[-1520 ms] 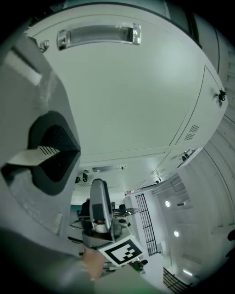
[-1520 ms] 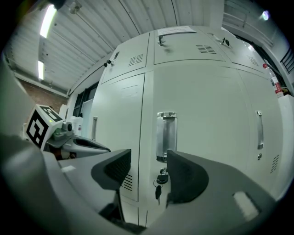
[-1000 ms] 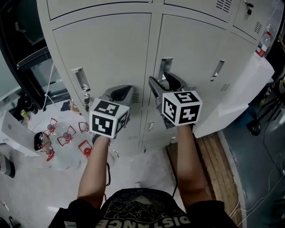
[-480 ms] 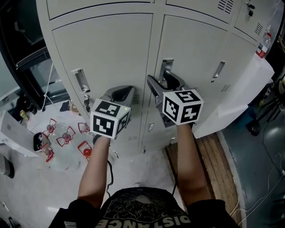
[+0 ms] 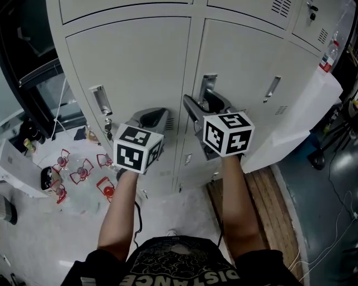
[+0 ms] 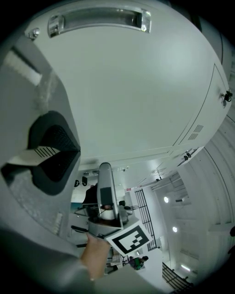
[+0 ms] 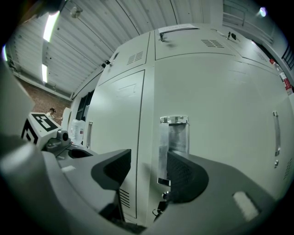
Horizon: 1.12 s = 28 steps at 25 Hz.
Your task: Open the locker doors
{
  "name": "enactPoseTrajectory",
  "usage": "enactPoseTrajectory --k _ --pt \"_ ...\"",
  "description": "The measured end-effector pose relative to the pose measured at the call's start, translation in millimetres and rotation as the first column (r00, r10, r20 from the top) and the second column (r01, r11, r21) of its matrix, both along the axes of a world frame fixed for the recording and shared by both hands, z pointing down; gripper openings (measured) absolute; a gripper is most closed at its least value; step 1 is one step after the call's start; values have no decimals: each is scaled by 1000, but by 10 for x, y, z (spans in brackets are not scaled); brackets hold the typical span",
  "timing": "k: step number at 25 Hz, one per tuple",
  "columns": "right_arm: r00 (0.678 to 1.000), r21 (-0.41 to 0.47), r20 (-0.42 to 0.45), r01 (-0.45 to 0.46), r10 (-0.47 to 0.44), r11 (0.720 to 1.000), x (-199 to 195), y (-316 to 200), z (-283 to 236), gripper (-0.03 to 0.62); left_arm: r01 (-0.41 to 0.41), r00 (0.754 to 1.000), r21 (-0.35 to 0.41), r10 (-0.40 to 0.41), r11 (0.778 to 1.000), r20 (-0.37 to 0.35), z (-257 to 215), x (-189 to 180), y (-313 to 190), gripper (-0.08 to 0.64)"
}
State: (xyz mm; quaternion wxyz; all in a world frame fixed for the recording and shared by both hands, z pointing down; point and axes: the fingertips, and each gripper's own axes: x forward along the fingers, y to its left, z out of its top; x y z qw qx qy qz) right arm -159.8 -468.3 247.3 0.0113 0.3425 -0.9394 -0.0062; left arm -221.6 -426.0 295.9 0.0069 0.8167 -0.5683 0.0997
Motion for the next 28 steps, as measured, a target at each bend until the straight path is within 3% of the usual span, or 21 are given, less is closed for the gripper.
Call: enactPoseTrajectory --k 11,28 --pt "1000 -1 16 25 -25 1000 96 148 -9 232 -6 1000 -9 6 1000 17 34 195 72 0" --pt "988 -4 12 154 -154 988 469 511 -8 210 95 995 -10 -95 995 21 4 667 381 0"
